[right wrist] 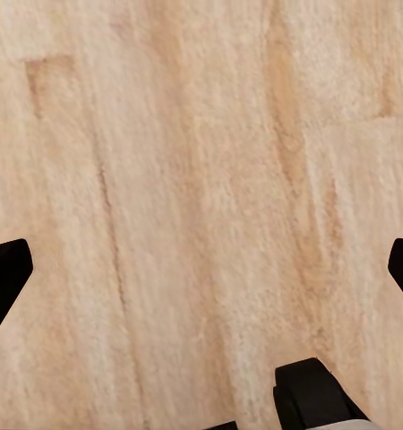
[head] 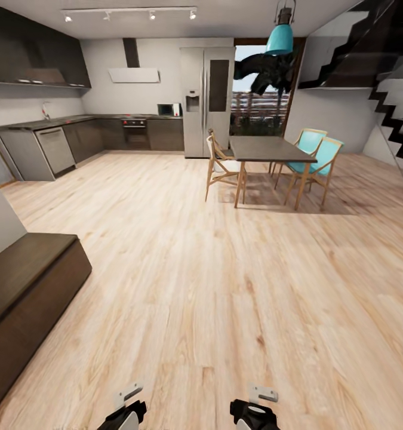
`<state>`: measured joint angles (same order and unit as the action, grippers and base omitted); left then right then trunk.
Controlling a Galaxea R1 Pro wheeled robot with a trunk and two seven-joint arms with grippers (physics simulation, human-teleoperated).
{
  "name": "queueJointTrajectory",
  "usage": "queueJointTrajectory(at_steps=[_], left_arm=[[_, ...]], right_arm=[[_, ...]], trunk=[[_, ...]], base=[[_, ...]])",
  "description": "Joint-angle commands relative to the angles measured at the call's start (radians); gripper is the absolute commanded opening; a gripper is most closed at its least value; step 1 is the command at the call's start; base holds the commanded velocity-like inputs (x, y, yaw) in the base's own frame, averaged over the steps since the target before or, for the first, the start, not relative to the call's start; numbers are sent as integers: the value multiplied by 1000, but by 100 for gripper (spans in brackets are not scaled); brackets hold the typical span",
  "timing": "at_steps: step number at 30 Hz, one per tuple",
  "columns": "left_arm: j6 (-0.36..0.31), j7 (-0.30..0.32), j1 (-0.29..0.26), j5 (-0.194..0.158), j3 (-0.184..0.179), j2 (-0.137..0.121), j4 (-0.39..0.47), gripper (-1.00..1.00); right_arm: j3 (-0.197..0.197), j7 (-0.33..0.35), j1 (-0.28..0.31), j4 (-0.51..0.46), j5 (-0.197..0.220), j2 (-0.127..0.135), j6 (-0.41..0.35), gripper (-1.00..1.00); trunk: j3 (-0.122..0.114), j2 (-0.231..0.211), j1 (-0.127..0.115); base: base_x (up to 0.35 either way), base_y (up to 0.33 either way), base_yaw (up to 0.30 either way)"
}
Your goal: Place each of the two pumpkins and all three candles from the living room inside a cabinet in the living room (use any cabinet), then make sure every cabinet is closed, and position the cauldron so it is next to a table in the living room.
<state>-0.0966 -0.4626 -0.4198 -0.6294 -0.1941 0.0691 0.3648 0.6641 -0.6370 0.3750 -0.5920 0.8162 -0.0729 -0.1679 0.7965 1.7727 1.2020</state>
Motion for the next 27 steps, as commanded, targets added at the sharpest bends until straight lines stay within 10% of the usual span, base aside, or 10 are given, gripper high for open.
queueJointTrajectory(at_steps=[1, 27], left_arm=[[-5, -8, 0, -4, -8, 0, 2, 100], [-5, -10, 0, -6, -8, 0, 2, 100]], right_arm=[[5, -7, 1, -2, 3, 1, -5, 100], [6, -8, 1, -2, 5, 0, -7, 100]], trunk=[[1, 0, 0], [9, 0, 0]], base=[[8, -3, 294], [1, -76, 294]])
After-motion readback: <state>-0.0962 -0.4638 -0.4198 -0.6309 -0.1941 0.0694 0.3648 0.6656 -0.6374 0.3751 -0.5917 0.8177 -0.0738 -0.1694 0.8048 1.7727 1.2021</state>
